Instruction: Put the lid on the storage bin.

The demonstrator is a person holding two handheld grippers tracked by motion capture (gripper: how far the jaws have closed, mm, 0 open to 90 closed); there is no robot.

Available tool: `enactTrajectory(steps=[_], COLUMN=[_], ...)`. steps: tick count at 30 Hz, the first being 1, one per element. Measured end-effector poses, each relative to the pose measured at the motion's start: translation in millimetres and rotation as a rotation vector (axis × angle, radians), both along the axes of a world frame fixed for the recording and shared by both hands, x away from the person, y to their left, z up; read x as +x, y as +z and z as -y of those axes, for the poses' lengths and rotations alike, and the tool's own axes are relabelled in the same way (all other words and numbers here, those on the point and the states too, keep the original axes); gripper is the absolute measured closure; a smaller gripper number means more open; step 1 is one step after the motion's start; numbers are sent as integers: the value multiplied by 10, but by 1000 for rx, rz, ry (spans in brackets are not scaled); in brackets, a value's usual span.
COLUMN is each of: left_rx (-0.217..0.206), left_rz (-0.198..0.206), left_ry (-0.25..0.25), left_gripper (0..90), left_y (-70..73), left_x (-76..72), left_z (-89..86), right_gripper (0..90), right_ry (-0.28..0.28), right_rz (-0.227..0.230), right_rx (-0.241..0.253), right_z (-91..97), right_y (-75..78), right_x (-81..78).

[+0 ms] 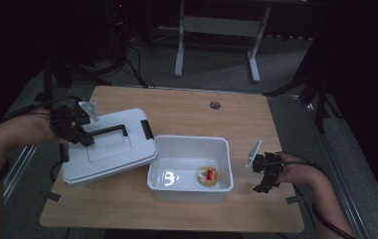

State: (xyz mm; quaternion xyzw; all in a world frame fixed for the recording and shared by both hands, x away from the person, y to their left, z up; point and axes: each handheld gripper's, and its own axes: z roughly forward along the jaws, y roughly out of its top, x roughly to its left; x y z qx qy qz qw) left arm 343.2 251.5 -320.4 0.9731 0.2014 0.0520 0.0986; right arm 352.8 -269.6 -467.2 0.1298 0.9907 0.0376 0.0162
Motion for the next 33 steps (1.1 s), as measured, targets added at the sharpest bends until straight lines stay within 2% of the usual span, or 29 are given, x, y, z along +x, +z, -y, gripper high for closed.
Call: enactTrajectory(steps=[3, 4, 5, 7, 8, 10, 11, 17, 18, 27, 33], left_rx=[9, 17, 14, 21, 19, 26, 29, 42, 44, 31, -6], left_rz=[-5, 4, -6, 3, -9, -3, -14, -21, -11, -4, 7], left_ry=[-23, -37, -40, -60, -71, -84, -92, -143, -150, -216, -271], left_gripper=[835, 835, 835, 835, 835, 836, 836, 836, 836, 835, 835], left_y=[14, 16, 16, 21, 23, 18, 15, 13, 20, 47, 75], left_x=[35, 51, 65, 91, 110, 133, 143, 195, 200, 267, 298], left_z=[141, 189, 233, 325, 378, 470, 503, 752, 792, 1161, 1436], right_gripper=[150, 150, 150, 150, 151, 150, 150, 151, 151, 153, 153], right_ry=[2, 1, 0, 0, 0, 0, -1, -2, -3, -8, -15], right_rz=[1, 2, 1, 1, 1, -3, -4, -6, -6, -13, -13], right_rx=[3, 2, 4, 4, 4, 4, 5, 8, 9, 9, 9], right_z=[0, 1, 3, 9, 12, 21, 24, 46, 50, 80, 116], right_y=[5, 5, 6, 2, -3, -15, -18, -28, -30, -54, -43], right_x=[-3, -3, -3, -3, -4, -5, -8, -17, -19, -35, -45])
